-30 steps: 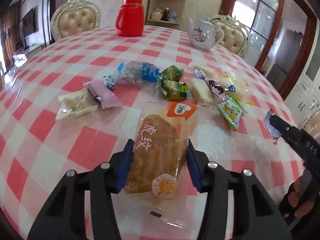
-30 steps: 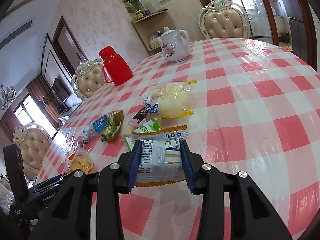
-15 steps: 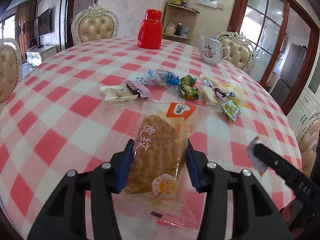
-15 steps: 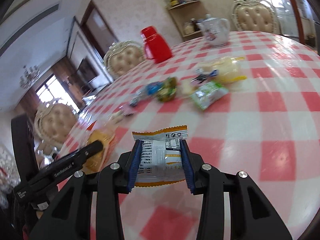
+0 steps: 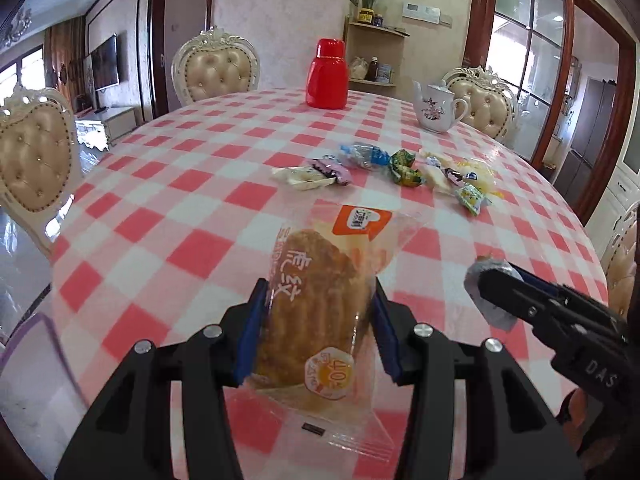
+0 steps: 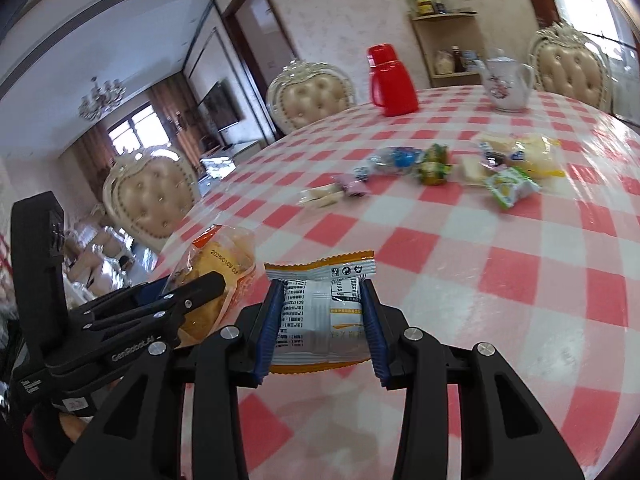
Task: Organize snacks
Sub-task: 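Carry both held packets away from the pile past the table edge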
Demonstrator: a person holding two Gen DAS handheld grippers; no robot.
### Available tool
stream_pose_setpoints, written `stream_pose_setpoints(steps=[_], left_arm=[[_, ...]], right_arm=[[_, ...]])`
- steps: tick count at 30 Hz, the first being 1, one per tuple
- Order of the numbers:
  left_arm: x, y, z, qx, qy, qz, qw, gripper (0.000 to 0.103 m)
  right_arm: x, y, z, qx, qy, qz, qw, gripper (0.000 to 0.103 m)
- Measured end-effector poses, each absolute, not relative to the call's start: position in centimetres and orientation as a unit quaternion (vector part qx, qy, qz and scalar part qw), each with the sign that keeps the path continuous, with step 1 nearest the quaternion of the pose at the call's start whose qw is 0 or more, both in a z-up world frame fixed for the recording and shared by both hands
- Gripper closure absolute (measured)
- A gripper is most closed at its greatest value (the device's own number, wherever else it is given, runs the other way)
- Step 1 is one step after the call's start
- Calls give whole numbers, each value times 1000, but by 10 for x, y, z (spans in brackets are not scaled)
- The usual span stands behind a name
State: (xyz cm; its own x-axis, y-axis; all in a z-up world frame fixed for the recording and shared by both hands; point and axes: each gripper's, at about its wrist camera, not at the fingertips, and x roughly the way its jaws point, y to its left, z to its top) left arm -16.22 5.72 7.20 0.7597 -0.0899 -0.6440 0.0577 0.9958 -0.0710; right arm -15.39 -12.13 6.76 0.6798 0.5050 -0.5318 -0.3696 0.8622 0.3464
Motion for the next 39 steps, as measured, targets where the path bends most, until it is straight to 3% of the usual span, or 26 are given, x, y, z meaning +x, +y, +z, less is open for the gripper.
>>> stream_pose_setpoints(steps=[22, 31, 39], left_arm=[[-247, 194, 87, 1, 348, 40, 936, 54], [-272, 253, 74, 49, 402, 81, 911, 54], [-288, 306, 56, 5, 428, 123, 896, 53]], right_arm=[[-223, 34, 72, -30, 329, 381, 863, 64], [-264, 107, 58, -105, 336, 463, 813, 64], [-287, 143, 44, -130, 337, 518, 775, 62]])
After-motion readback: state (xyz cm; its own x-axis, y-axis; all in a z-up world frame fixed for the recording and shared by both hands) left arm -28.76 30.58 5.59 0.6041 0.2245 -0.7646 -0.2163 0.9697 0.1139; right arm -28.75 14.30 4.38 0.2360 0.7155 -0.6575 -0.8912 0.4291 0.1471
